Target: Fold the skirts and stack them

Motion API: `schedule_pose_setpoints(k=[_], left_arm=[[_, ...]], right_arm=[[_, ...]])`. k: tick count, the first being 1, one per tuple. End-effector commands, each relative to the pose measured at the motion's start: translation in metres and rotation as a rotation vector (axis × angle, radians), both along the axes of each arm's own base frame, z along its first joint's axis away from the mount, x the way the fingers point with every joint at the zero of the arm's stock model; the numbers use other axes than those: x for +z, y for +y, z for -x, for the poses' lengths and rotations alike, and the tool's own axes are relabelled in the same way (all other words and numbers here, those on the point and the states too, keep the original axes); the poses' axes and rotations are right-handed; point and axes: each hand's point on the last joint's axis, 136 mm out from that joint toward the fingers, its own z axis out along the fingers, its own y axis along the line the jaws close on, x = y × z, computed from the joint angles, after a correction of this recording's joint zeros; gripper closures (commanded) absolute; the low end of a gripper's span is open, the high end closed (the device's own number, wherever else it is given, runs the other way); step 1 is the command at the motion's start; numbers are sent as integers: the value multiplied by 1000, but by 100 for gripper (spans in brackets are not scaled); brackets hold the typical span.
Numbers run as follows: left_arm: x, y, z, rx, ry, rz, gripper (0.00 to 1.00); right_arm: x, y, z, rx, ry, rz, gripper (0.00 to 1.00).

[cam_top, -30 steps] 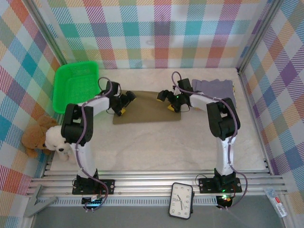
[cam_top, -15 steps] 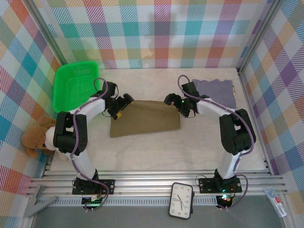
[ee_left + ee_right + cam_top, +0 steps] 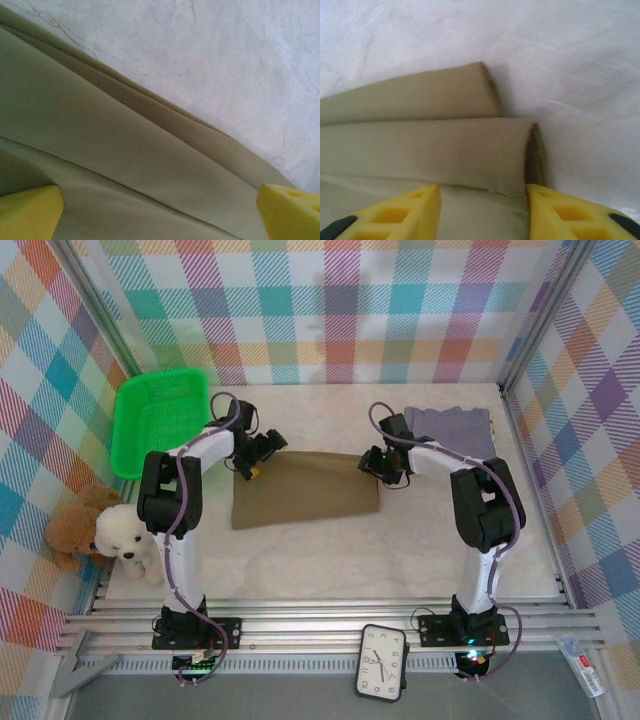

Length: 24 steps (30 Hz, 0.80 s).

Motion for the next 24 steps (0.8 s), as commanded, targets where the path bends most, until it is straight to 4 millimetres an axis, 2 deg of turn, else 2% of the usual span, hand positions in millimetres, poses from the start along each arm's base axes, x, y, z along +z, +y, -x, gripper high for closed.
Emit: schedule_pose_setpoints(k=[1,5,8,11,14,16,19,21,24], left_arm=[[-18,21,13,45,69,-61,0],[-25,35,20,64,94,-97,0],[-31,50,24,92,115,-120,0],[-36,65,27,117,133,-148,0],[-39,74,29,126,141,-177,0],[-40,75,30,123,142,-183,0],[-32,64,24,98,123,-127,0],[-16,54,20,75,89,-84,0],[19,41,14,47,20,-42,0]], right_arm=[[31,23,-13,99,-118,-79,72],[50,31,-20,150,-205,-113,98],[46,27,-33,136,-250,-91,100],[23,14,-49,85,-219,-72,100],[4,10,-60,88,-173,-58,100],[0,12,-62,120,-152,-62,92],[15,29,-58,228,-161,-128,77],[27,31,-53,255,-175,-139,67],[43,21,-44,232,-182,-103,58]])
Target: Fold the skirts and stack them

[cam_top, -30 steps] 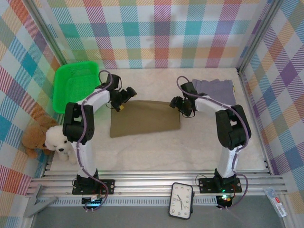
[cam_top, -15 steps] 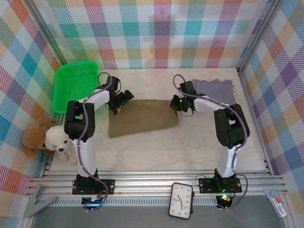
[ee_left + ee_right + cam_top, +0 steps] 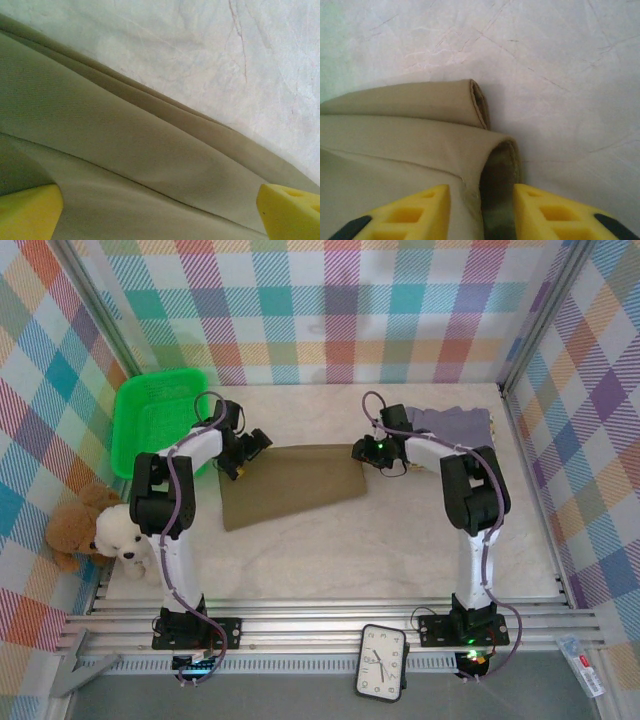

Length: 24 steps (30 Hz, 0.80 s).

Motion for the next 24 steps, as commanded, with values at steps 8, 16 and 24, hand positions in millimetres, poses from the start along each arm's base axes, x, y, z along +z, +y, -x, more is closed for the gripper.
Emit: schedule_pose_setpoints(k=[8,16,24], left_arm=[[73,-53,17,-92,-67,202,0],[75,-127,-5,-169,-57,408,0],[39,-130,-38,-109,-49,345,0]], right_arm=[[62,18,33,9,-6,-43,87],[65,89,9,29,53,-178,100],[23,99,-14,-109,144,-181,96]])
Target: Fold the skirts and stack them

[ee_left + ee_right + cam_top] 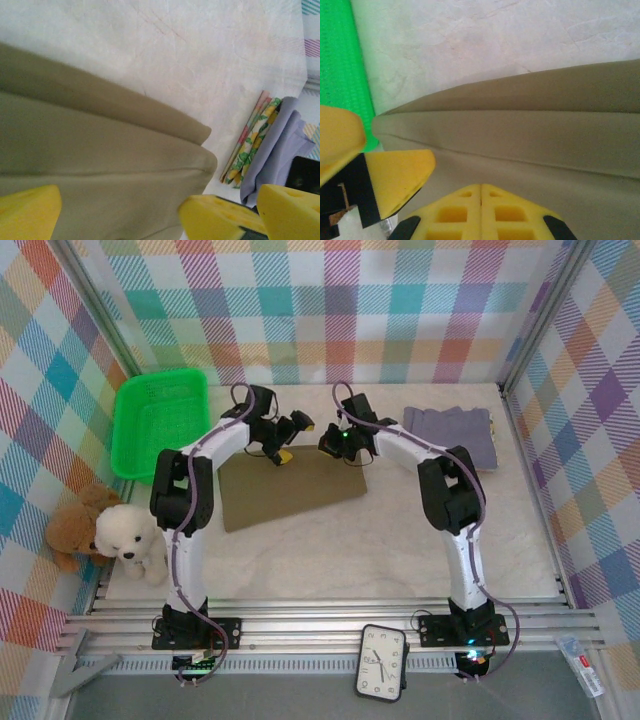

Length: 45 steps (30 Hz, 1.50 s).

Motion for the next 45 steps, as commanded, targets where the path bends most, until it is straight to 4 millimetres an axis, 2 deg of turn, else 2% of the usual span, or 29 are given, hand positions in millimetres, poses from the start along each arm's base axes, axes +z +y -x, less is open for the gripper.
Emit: schedule_pose_setpoints(k=[1,4,6,7,9,11,13,14,19,22,24,27,32,33,36,40,43,45], left_arm=[[-20,7,-13,50,19,-27,0],[-46,22,-7,61,55,-129,0],[-61,28,-2,48,66,-180,0],[-66,29,0,38,71,-186,0],[-68,27,4,12,72,-180,0],[-58,25,3,-6,47,-174,0],[-42,24,3,-23,15,-173,0],[-31,24,4,-36,-1,-177,0],[13,27,9,-76,-64,-222,0],[28,36,15,-83,-78,-294,0],[35,53,23,-71,-67,-393,0],[43,73,35,-57,-64,-491,0],[40,80,62,-78,-27,-507,4],[35,79,69,-85,-8,-500,7],[28,74,92,-109,25,-482,27],[15,64,123,-163,79,-451,45],[0,56,141,-192,127,-407,64],[-18,51,148,-197,166,-368,69]], right_arm=[[-16,-6,-9,-82,69,3,95],[-33,-17,-4,-106,116,53,87],[-43,-30,1,-133,147,85,70],[-44,-33,3,-138,153,89,65],[-38,-38,7,-138,134,88,60],[-25,-41,10,-120,96,84,54],[-13,-47,17,-123,72,92,12],[-7,-50,22,-125,60,96,1],[18,-69,49,-160,30,85,1],[17,-93,66,-264,46,121,1],[14,-109,77,-355,51,125,1],[15,-118,85,-410,23,95,1],[22,-127,88,-420,-68,86,1],[22,-130,89,-430,-80,87,1],[23,-134,93,-451,-89,75,1],[18,-138,96,-448,-108,72,1],[16,-123,94,-378,-118,13,0],[9,-109,94,-317,-93,-16,1]])
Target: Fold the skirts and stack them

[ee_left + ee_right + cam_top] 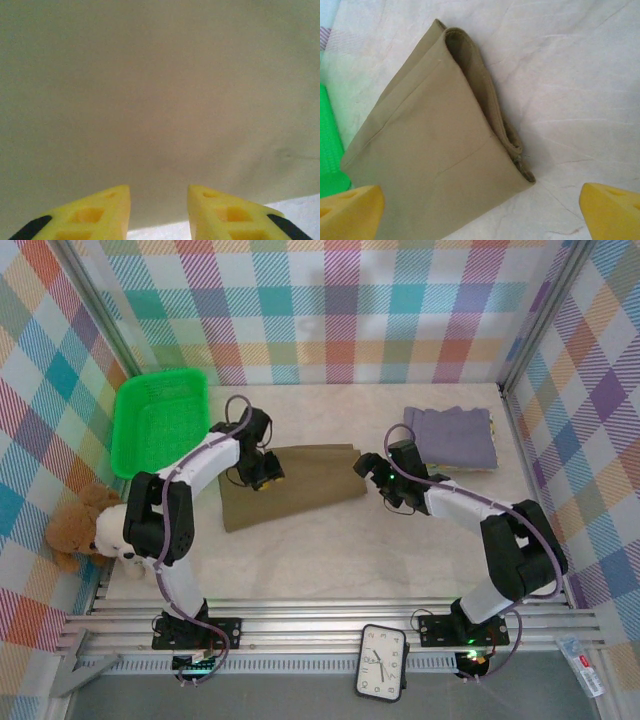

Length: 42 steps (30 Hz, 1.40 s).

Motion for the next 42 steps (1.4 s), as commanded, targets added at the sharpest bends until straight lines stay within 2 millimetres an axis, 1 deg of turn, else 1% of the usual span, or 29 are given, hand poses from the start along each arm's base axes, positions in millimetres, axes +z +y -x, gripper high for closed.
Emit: schedule_pose_setpoints(k=[1,3,5,7,9,11,14,17,19,22,24,26,29,34,37,40,42], left_arm=[[-9,-13,15,-1,54,79,71],[-21,-19,16,-5,89,107,76],[-27,-24,16,-3,99,132,76],[-29,-28,17,-9,106,146,76],[-30,-31,19,-20,114,156,75],[-30,-31,21,-23,116,151,75],[-25,-33,22,-33,111,161,74],[-17,-42,20,-53,95,193,72],[-16,-49,18,-60,93,216,72],[-24,-61,19,-76,120,235,72],[-31,-70,21,-84,146,255,72],[-37,-73,22,-87,157,252,73],[-43,-68,22,-85,162,215,73],[-56,-64,28,-90,195,194,73],[-63,-62,32,-88,211,184,73],[-67,-60,33,-87,216,173,73],[-67,-60,33,-91,215,170,73]], right_arm=[[-3,20,-6,75,-8,-72,1],[-11,33,-5,117,47,-107,1],[-18,42,-3,131,90,-115,1],[-29,41,1,82,118,-89,1],[-38,38,3,35,136,-86,1],[-43,36,4,16,144,-88,1],[-43,40,2,32,134,-102,0],[-39,45,-2,45,105,-126,7],[-39,45,-5,40,95,-124,9],[-40,44,-7,33,90,-124,13],[-41,44,-7,22,93,-128,13],[-44,42,-7,4,99,-126,13],[-49,38,-5,-16,109,-118,12],[-54,40,-6,-17,113,-132,13],[-53,45,-9,0,95,-153,18],[-49,51,-15,34,49,-168,28],[-43,56,-20,65,5,-178,38]])
